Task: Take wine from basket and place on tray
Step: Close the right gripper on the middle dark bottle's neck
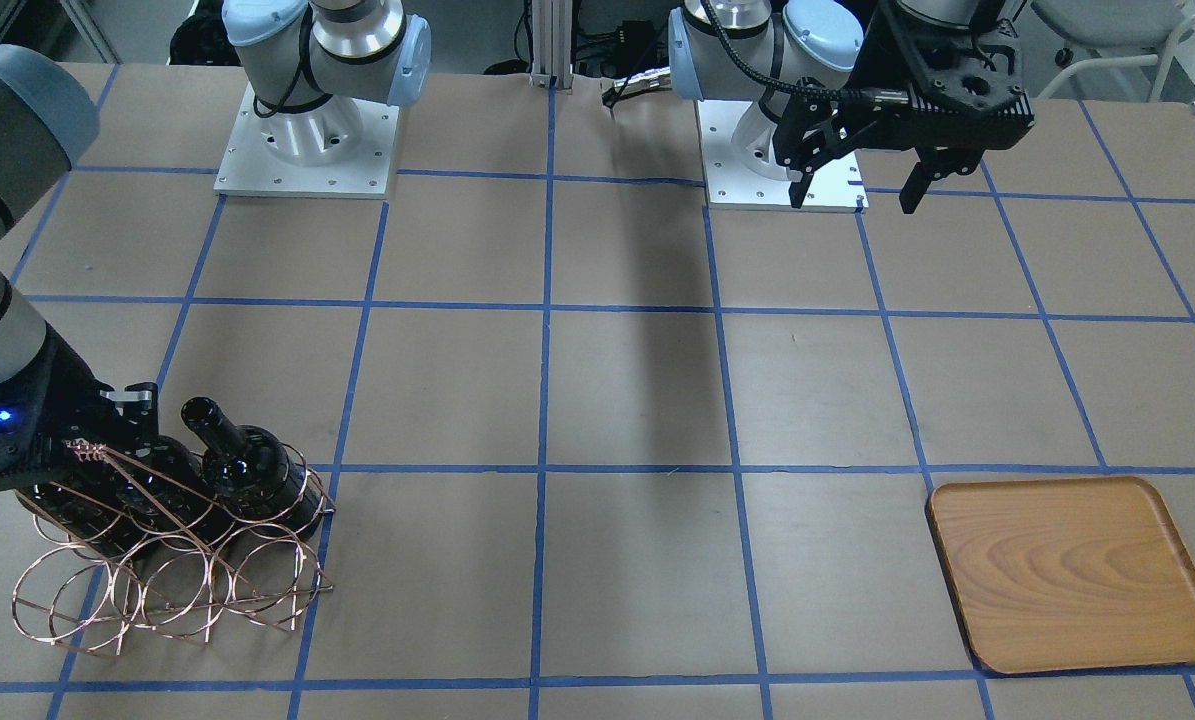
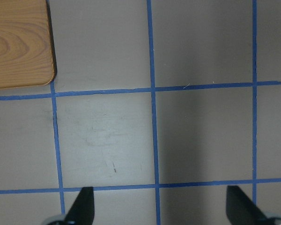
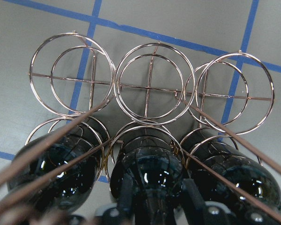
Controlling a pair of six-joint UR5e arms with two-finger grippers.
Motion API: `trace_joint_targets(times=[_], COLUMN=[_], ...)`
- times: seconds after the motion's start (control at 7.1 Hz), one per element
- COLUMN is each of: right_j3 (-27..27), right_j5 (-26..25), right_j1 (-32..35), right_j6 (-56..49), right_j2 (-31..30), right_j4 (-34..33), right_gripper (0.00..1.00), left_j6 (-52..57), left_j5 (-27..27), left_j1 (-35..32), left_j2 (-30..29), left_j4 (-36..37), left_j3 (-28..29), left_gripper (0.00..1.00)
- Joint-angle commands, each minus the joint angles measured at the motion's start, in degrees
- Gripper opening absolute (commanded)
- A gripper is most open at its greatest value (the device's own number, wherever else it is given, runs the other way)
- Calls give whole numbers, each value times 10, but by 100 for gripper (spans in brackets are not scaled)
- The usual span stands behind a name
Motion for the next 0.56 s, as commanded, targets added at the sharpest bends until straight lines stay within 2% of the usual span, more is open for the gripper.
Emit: trace_joint_targets(times=[0.0, 0.14, 0.28, 0.42], right_j3=[0, -1, -1, -1], right_j5=[1, -1, -1, 0], right_j1=[0, 0, 0, 0], right_j6=[1, 1, 0, 0], right_j2=[-3, -3, -3, -3], right_j4=[11, 16, 19, 20], right_gripper=[49, 49, 43, 19], left_j6=[0, 0, 0, -1], left_j5=[0, 0, 0, 0], left_j1=[0, 0, 0, 0], left_j2=[0, 0, 0, 0], left_j4=[-1, -1, 0, 0], left_j3=[0, 0, 0, 0], left_gripper=[100, 100, 100, 100])
